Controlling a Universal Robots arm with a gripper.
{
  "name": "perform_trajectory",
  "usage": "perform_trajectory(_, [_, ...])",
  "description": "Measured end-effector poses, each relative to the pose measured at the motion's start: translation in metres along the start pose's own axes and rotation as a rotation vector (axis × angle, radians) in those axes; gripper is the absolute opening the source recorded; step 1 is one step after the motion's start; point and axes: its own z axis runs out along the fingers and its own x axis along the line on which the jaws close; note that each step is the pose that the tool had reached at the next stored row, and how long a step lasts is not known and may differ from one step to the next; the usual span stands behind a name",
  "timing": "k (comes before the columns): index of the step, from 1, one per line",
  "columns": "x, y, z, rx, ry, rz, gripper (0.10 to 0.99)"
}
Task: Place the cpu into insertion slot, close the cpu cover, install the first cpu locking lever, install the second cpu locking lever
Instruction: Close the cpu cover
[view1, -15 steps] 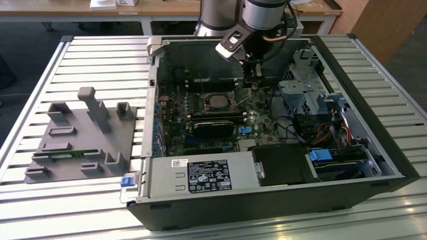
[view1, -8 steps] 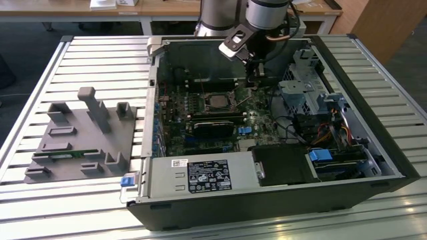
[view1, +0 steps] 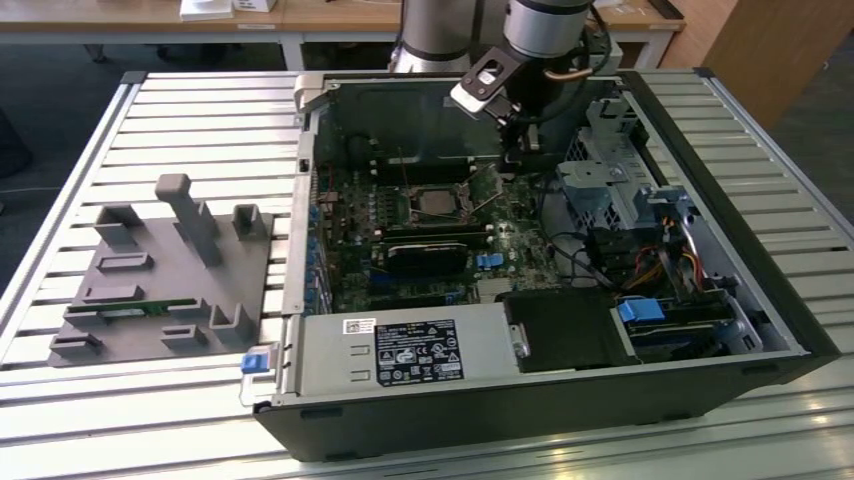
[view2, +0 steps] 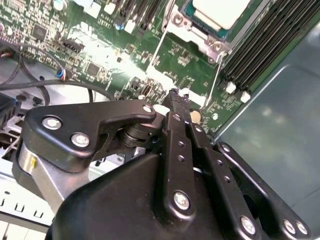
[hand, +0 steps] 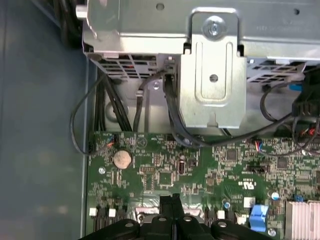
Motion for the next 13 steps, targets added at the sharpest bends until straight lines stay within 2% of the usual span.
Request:
perform_trajectory(8, [0.0013, 0.0107, 0.0027, 0.003, 0.0000, 0.001, 0.106])
perform_trajectory(13, [0.0024, 0.0137, 0.0075, 0.009, 0.0001, 0.001, 0.106])
